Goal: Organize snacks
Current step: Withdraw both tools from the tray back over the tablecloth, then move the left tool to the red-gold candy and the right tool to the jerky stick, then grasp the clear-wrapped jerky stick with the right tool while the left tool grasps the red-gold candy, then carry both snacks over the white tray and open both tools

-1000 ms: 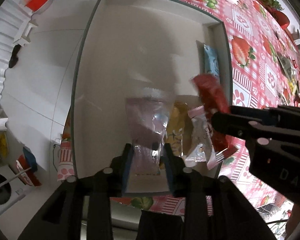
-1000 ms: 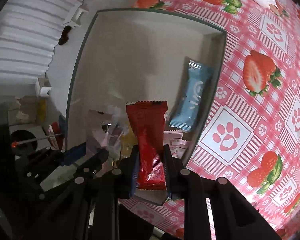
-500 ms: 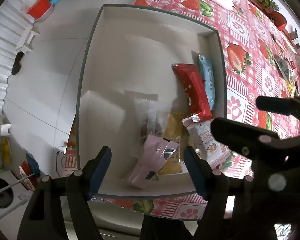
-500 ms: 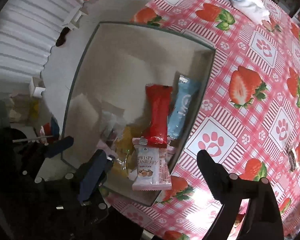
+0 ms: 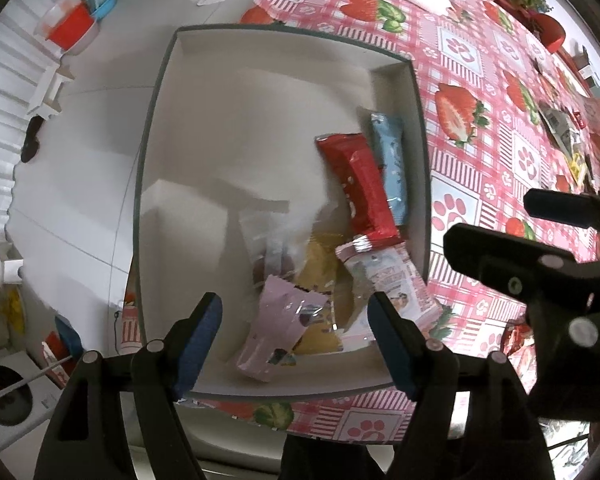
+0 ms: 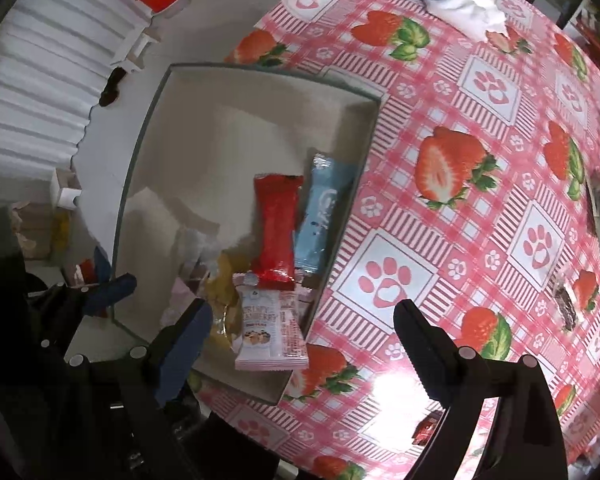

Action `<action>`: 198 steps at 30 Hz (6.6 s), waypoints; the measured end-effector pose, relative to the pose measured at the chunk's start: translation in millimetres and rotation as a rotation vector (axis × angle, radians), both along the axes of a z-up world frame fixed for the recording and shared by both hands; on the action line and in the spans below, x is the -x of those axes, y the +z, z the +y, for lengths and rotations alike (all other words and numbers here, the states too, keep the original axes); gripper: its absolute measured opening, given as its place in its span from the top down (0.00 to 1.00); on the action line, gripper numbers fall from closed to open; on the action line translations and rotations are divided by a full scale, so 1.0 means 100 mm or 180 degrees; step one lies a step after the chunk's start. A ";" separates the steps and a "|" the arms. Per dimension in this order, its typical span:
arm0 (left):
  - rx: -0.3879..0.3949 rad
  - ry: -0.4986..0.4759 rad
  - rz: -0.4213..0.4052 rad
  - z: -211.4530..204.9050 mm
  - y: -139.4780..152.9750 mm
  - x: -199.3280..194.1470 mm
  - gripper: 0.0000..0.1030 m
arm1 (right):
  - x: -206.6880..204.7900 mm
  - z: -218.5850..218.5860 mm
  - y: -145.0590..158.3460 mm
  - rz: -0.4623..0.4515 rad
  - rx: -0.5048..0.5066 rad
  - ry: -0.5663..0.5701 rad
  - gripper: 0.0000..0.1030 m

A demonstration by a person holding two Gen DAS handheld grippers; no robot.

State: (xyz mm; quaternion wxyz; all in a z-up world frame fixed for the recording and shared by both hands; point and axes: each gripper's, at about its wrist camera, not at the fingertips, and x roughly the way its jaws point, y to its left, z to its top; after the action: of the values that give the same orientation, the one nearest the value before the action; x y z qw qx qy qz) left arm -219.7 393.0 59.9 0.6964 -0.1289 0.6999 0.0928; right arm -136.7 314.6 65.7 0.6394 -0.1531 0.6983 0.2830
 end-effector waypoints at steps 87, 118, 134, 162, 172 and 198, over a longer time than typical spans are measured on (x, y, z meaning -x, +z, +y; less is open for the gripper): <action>0.0001 -0.1554 0.0151 -2.16 -0.65 -0.78 0.18 | -1.73 -2.90 -0.96 0.0126 0.0916 -0.2078 0.00; 0.1106 0.0497 0.0515 -1.35 -0.49 -0.59 0.18 | -1.79 -1.76 -1.06 0.0125 0.0869 -0.1047 0.00; 0.0970 0.0790 0.0631 -1.45 -0.69 -0.74 0.18 | -1.30 -2.09 -0.72 0.0046 0.0402 -0.1006 0.64; 0.0211 -0.0626 0.0122 -1.84 -0.19 -1.01 0.73 | -0.32 -2.71 -0.10 0.0131 0.0228 -0.1381 0.64; -0.0004 -0.0533 -0.0180 -1.28 0.24 -0.71 0.73 | -0.23 -2.01 0.15 0.0015 0.0164 -0.0930 0.64; -0.0252 0.0247 -0.0220 0.35 0.48 -0.12 0.73 | 0.01 0.12 0.22 -0.0201 0.0054 0.0367 0.64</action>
State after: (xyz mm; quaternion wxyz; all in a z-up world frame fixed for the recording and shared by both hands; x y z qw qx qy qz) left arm -207.5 428.4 107.7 0.7205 -0.1313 0.6657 0.1428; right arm -137.7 327.0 87.8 0.6424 -0.2074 0.6702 0.3085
